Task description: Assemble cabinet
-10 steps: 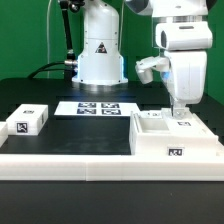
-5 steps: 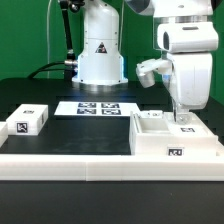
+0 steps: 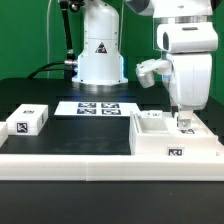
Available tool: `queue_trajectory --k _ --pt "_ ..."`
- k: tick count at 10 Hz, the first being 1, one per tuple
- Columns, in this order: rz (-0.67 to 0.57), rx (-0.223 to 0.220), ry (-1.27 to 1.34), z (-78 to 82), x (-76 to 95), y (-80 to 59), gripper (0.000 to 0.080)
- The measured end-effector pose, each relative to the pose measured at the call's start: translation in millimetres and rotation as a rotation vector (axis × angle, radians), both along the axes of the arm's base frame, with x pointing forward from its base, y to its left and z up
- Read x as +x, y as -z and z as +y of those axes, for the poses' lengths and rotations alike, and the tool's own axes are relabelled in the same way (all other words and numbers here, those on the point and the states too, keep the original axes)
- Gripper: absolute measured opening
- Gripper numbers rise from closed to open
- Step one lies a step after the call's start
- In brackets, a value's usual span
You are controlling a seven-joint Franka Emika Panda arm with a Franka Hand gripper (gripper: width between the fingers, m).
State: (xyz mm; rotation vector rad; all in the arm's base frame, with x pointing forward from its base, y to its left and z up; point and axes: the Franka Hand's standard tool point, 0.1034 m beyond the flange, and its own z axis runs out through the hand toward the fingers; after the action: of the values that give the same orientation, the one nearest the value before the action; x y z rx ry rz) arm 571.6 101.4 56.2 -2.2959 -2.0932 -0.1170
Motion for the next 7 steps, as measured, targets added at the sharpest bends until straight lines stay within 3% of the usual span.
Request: queue_trajectory --k 1,2,5,7 --pt "0.0 0.0 0.0 0.0 0.0 0.0 0.0736" --pt "0.0 0.0 0.0 0.0 0.0 0.0 0.078" --pt "-0.001 -0.001 0.003 -0.3 -0.5 -2.5 0.0794" --pt "-0.012 -0.014 0.012 -1.5 -11.6 -20.6 0.0797"
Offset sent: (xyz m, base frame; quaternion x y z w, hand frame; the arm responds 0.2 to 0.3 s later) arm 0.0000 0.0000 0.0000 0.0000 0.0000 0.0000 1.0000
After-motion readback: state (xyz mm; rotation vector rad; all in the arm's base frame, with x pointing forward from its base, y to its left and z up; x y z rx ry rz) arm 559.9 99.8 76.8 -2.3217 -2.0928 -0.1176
